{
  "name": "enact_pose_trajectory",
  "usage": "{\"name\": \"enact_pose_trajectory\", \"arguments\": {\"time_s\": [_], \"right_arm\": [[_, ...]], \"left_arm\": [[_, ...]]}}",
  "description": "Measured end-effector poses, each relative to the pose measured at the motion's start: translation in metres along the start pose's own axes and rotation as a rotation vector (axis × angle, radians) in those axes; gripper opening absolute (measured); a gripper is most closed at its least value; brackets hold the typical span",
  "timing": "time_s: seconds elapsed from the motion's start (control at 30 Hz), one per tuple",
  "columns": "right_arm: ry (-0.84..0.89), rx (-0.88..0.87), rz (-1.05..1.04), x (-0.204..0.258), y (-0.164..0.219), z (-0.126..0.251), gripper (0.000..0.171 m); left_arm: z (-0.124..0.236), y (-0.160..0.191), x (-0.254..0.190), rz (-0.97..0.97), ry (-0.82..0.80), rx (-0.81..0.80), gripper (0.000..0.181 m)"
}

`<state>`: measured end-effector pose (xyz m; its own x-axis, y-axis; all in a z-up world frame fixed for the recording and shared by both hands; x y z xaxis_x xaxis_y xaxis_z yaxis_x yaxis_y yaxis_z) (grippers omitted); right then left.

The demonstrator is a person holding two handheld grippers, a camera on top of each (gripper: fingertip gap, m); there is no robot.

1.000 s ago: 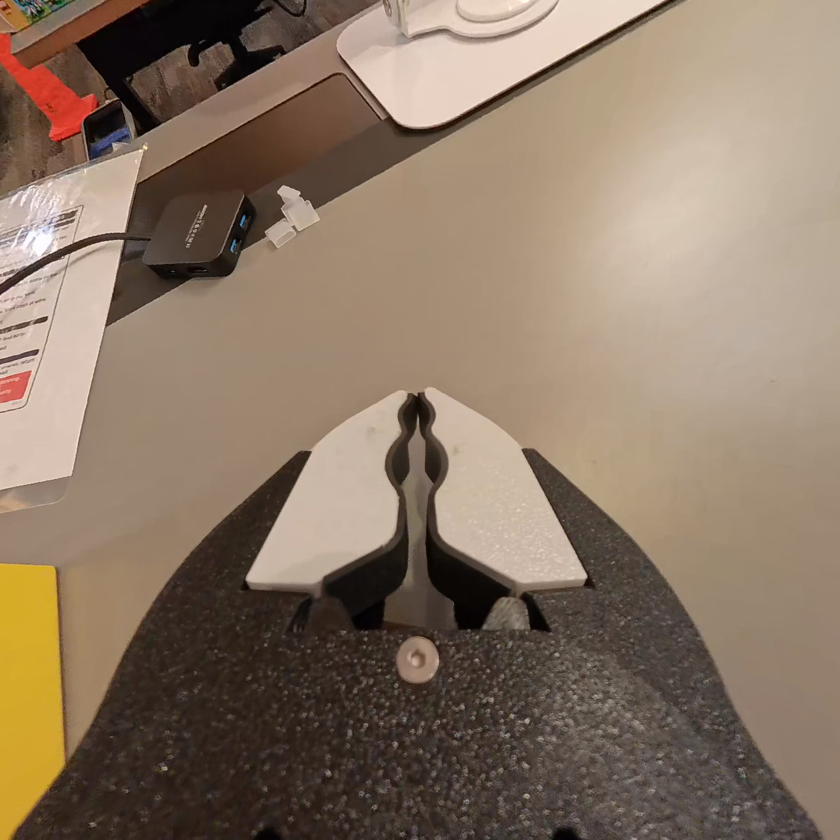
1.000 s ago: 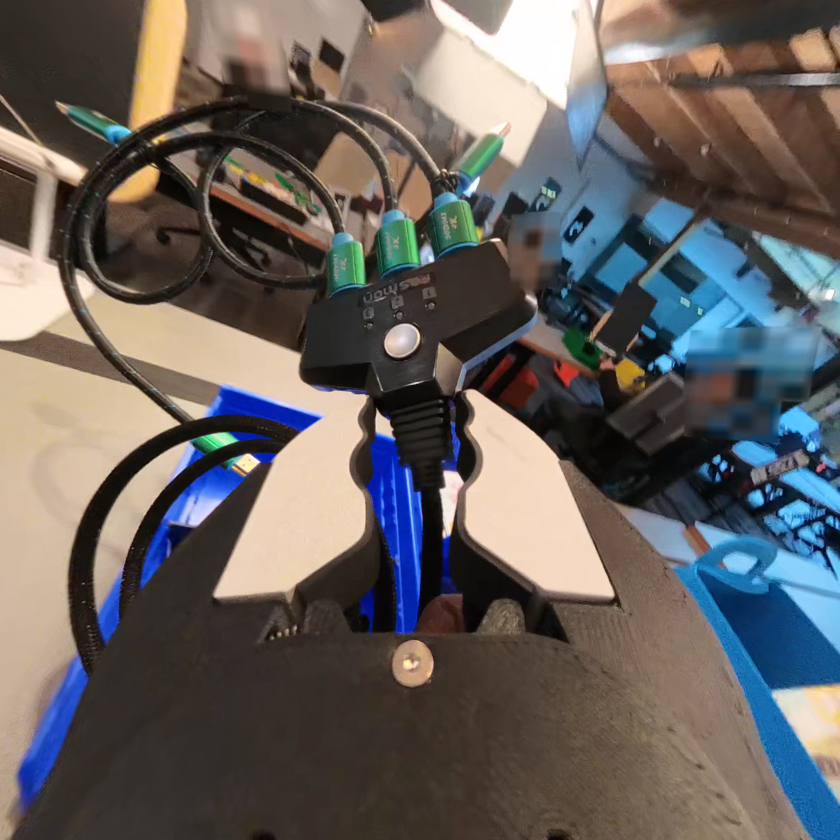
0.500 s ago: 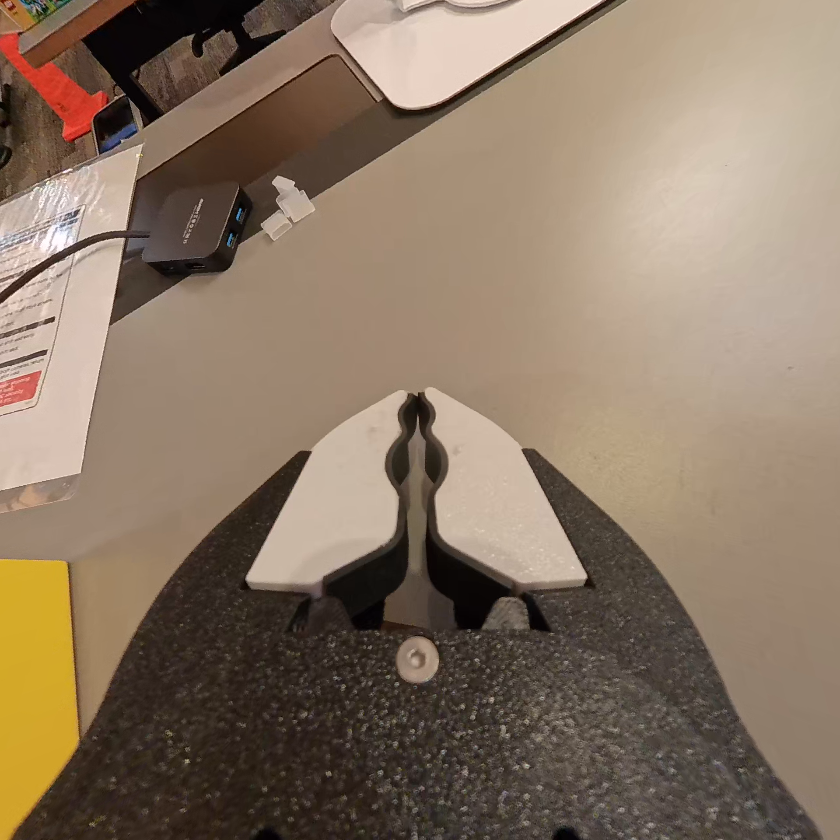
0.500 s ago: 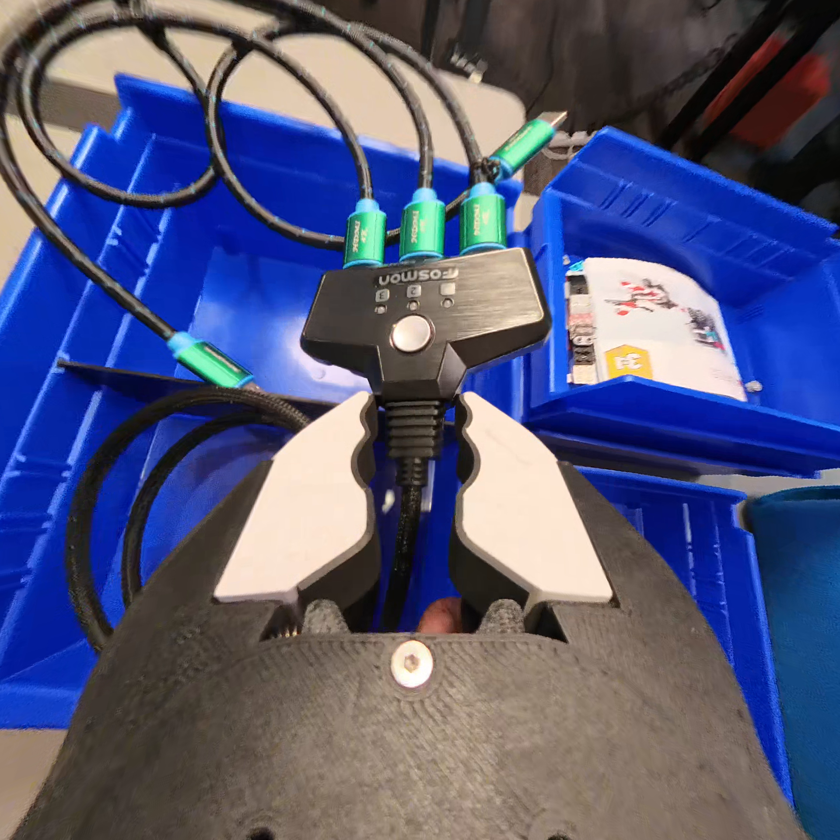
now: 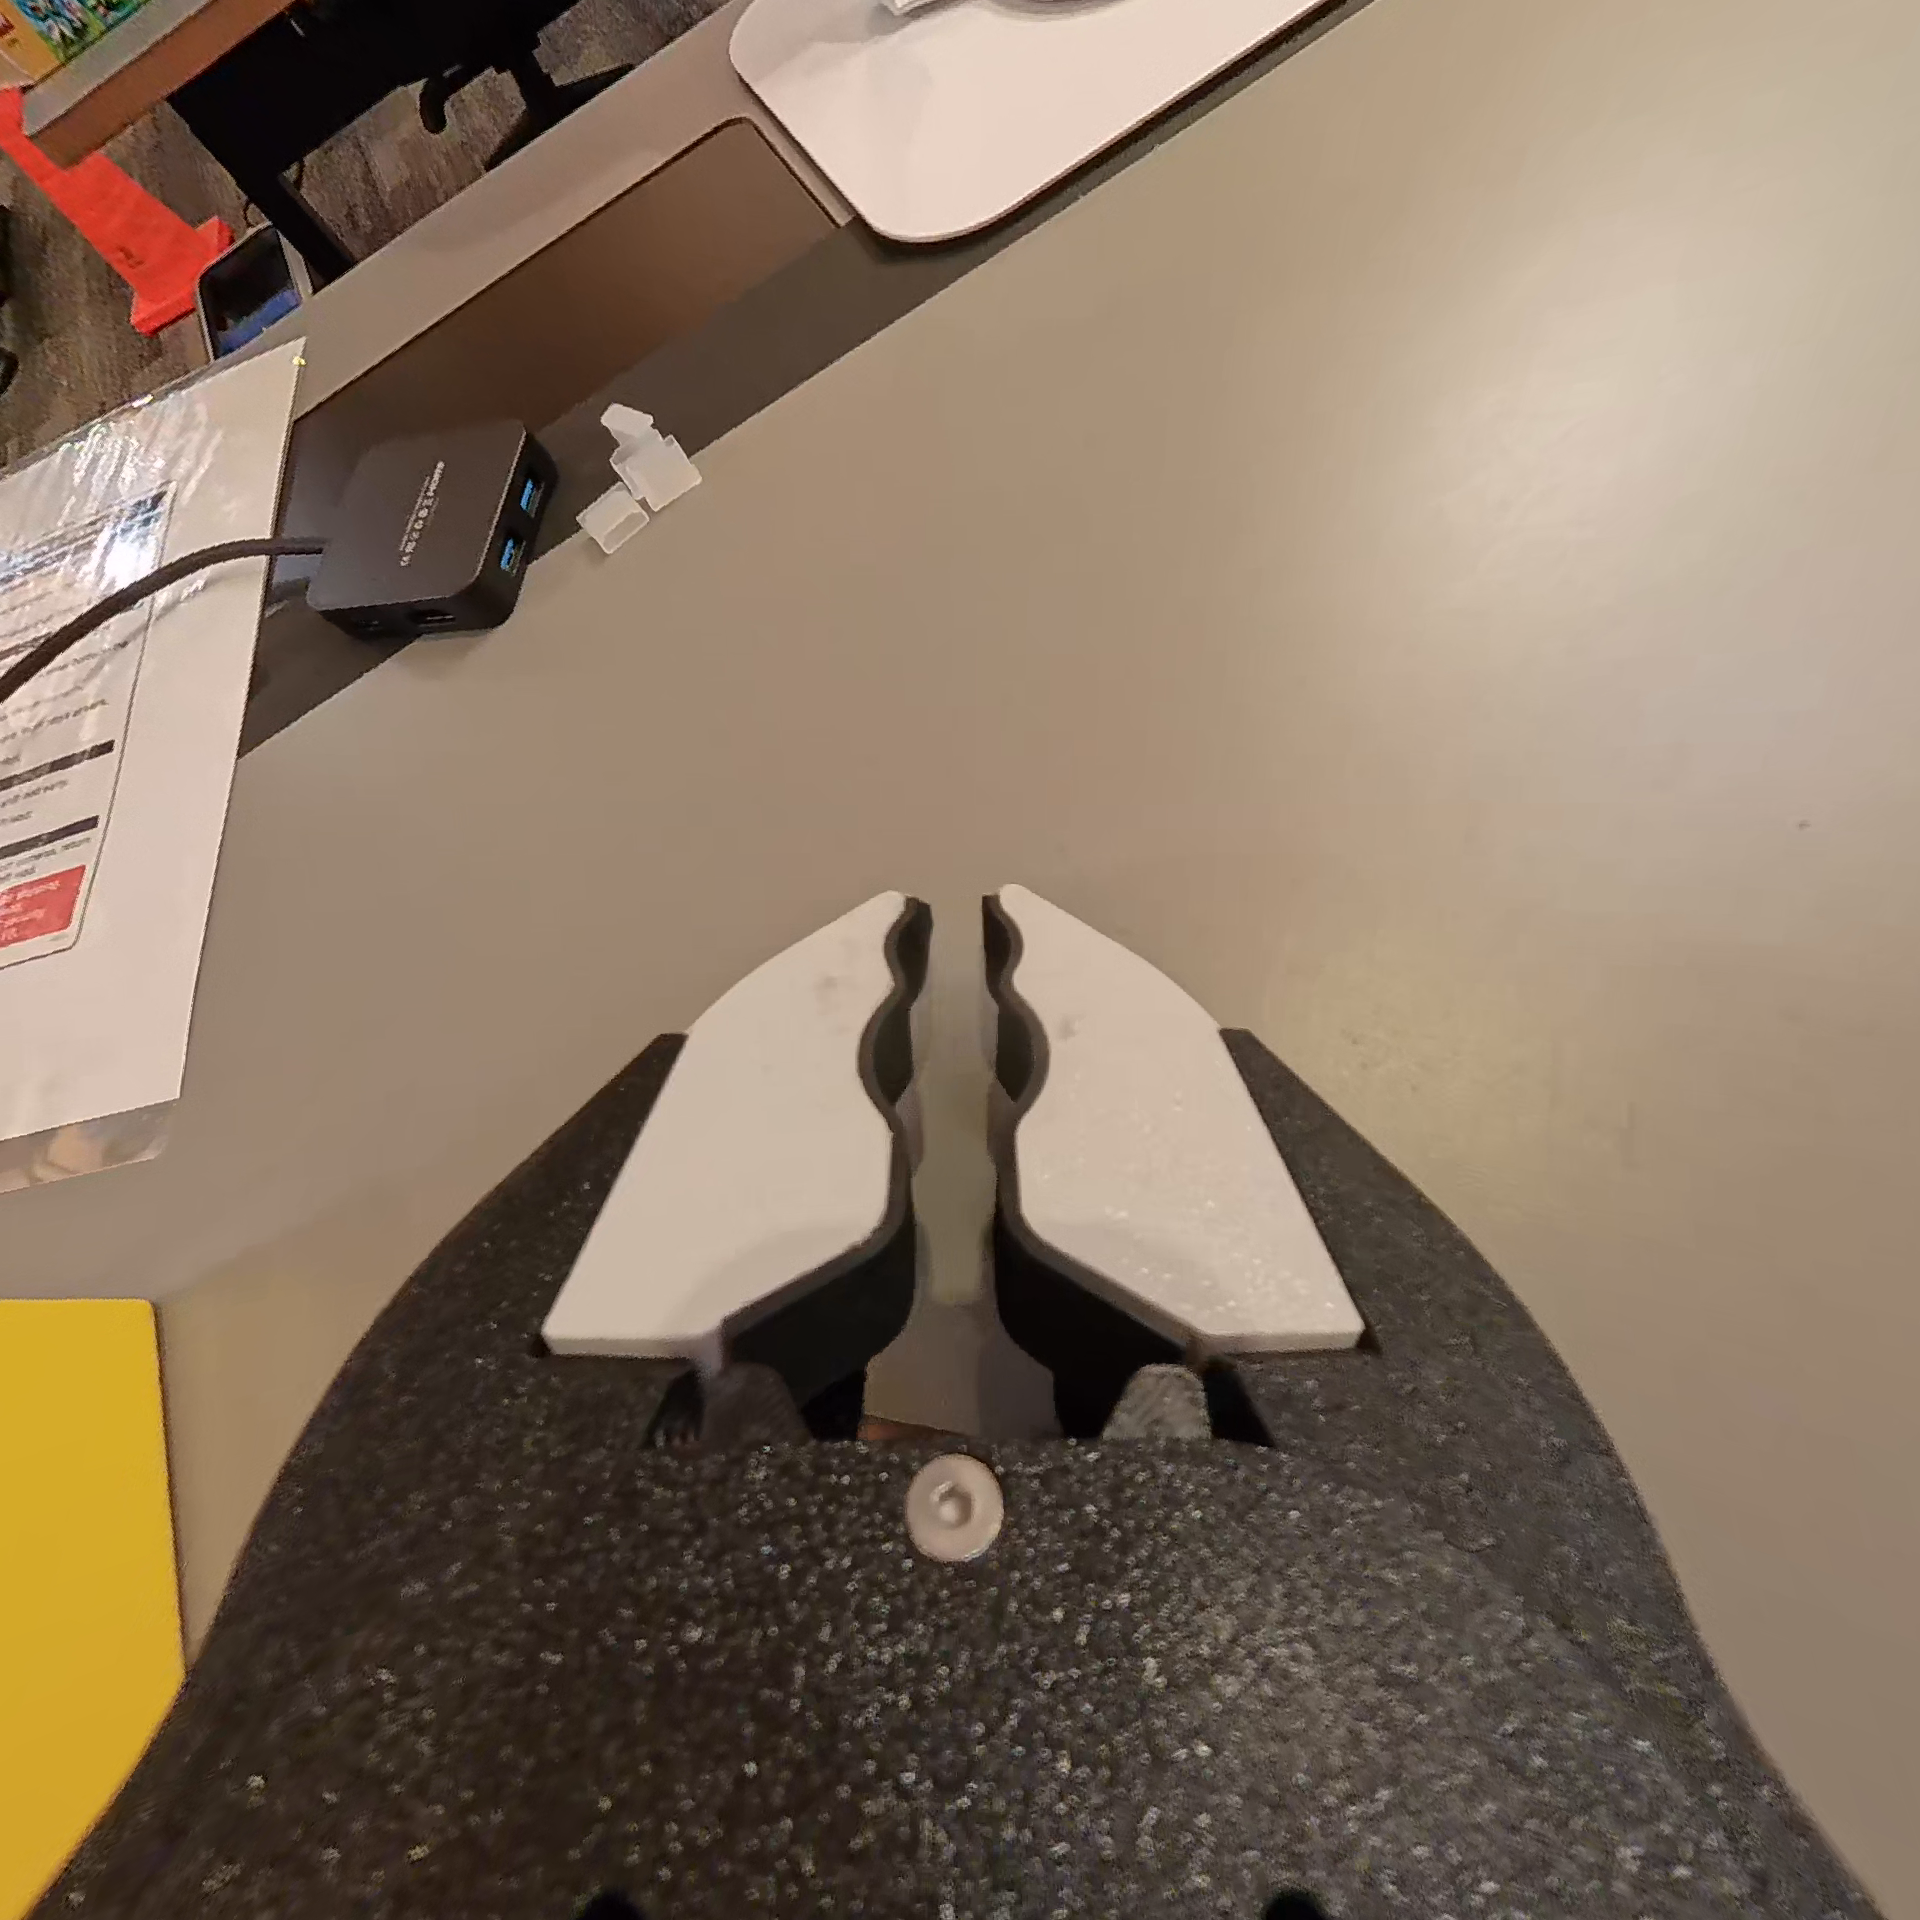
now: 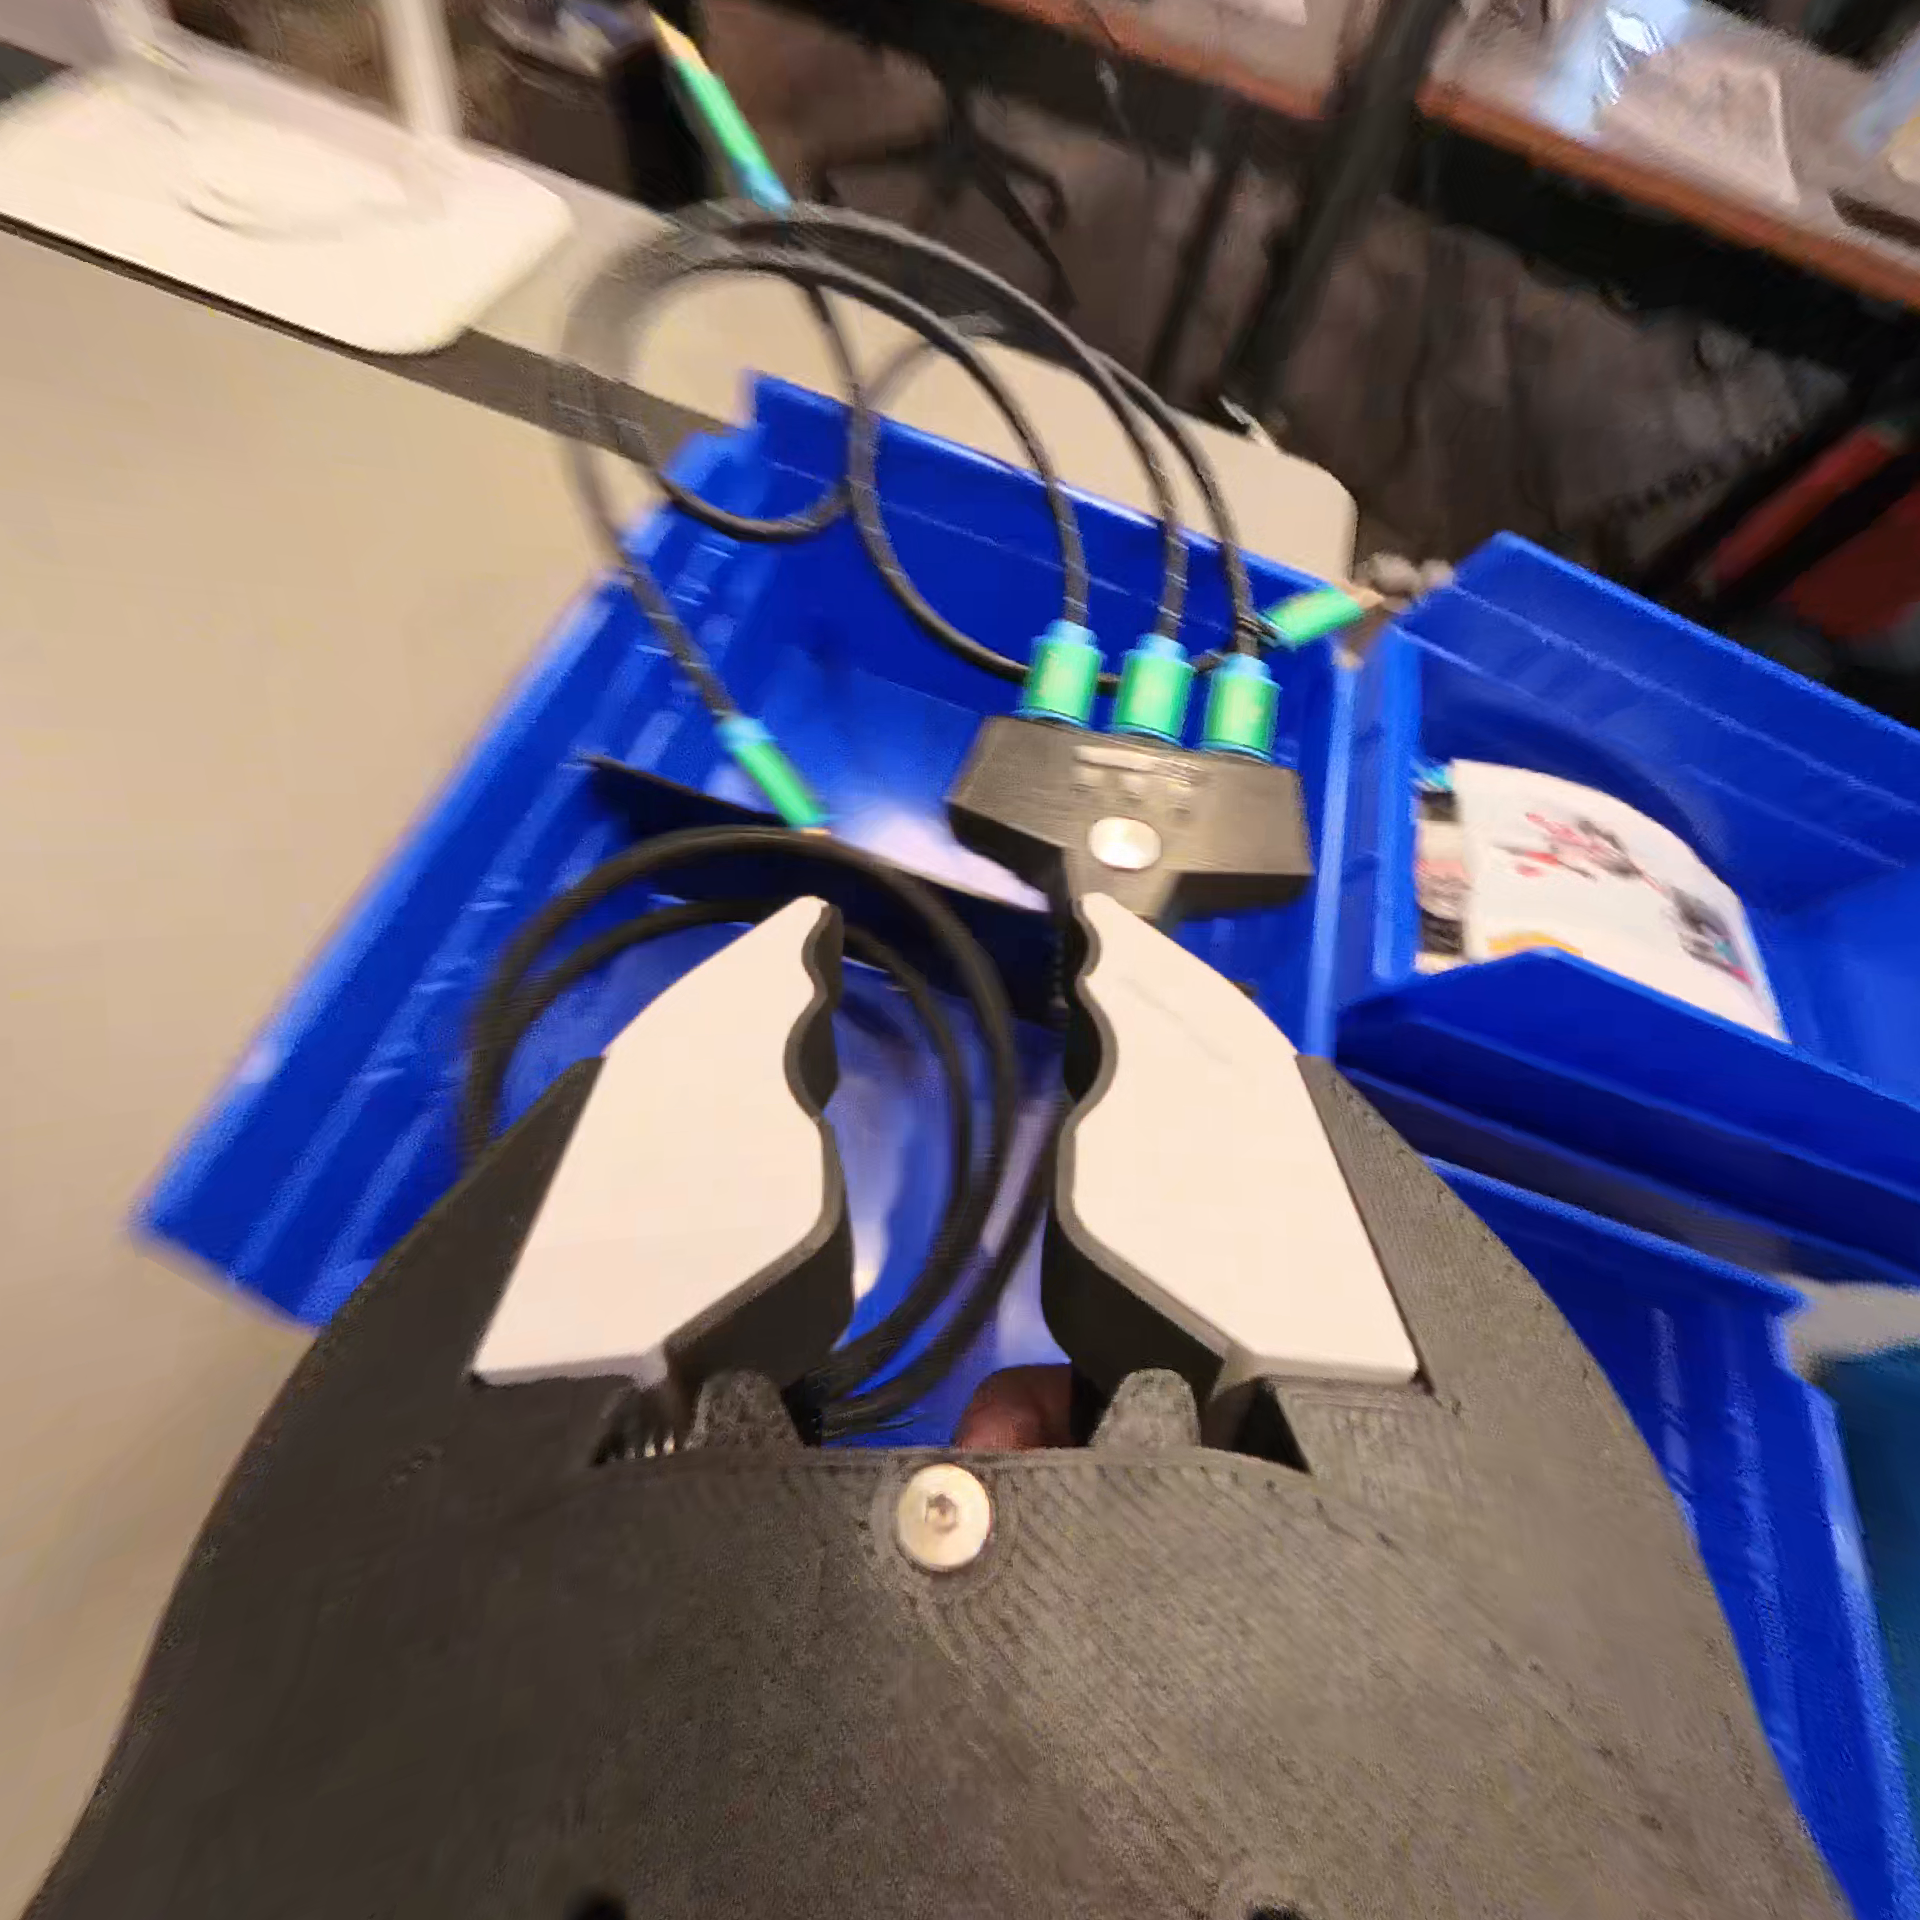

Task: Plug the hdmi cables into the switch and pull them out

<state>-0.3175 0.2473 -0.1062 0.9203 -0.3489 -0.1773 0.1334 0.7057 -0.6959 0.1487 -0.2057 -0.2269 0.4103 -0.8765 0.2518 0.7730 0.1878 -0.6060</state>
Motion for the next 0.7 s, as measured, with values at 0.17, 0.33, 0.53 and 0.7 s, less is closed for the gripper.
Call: {"name": "enact_pose_trajectory", "arguments": {"time_s": [0.17, 0.33, 0.53, 0.7], "right_arm": [[-0.229, -0.222, 0.040, 0.079, 0.027, 0.034, 0.041], [-0.227, -0.302, 0.030, 0.130, 0.062, 0.031, 0.044], [-0.121, -0.360, -0.018, 0.147, 0.078, 0.016, 0.043], [-0.044, -0.335, -0.025, 0.142, 0.075, 0.005, 0.037]], "left_arm": [[0.000, -0.004, -0.002, -0.016, -0.026, -0.028, 0.027], [0.009, -0.009, -0.016, -0.026, -0.022, -0.097, 0.036], [0.039, 0.006, -0.044, -0.064, -0.043, -0.191, 0.048], [0.085, 0.044, -0.061, -0.042, -0.111, -0.268, 0.048]]}}
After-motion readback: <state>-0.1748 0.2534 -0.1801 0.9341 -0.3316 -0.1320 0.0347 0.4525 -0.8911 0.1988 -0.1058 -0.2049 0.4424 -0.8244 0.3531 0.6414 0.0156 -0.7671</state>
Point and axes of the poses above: each gripper's, where its closed fingertips meet, z back along the fingers, y out of its underside, x = y × z across the jaws, the point moved 7 cm from there along z, back along the fingers, and after that the axes turned 12 degrees about x, right-handed, at the moved point
